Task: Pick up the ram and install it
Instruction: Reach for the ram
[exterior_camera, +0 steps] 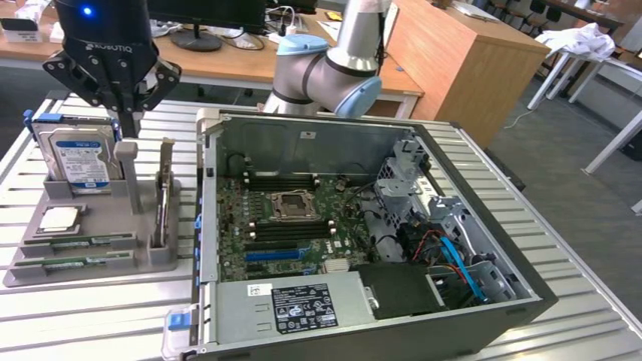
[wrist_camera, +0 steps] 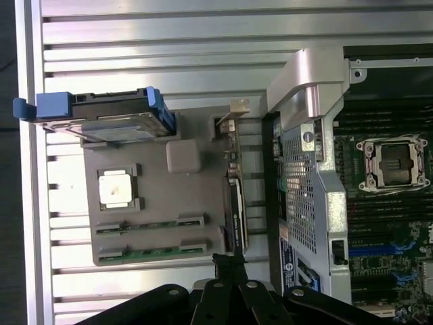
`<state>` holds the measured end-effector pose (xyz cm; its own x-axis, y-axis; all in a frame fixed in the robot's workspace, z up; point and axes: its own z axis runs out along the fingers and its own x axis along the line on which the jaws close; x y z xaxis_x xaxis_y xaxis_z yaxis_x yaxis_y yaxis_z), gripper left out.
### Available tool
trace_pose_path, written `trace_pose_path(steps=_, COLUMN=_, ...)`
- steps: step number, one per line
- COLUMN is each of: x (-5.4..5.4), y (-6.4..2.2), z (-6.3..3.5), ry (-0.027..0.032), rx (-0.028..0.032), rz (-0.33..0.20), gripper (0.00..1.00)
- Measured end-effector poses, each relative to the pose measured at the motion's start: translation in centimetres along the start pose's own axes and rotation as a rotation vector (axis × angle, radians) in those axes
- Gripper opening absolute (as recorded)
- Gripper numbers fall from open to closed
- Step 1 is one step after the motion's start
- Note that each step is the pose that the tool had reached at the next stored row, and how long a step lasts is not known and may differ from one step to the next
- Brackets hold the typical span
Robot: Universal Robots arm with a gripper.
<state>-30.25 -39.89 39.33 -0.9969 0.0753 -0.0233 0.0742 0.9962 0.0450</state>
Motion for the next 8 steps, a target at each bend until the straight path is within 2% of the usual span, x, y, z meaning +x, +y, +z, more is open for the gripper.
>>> trace_pose_path(steps=8, x=0.43, y=-0.03, z=0.00, ry=0.0000, rx=0.0000, rz=0.000, gripper=0.10)
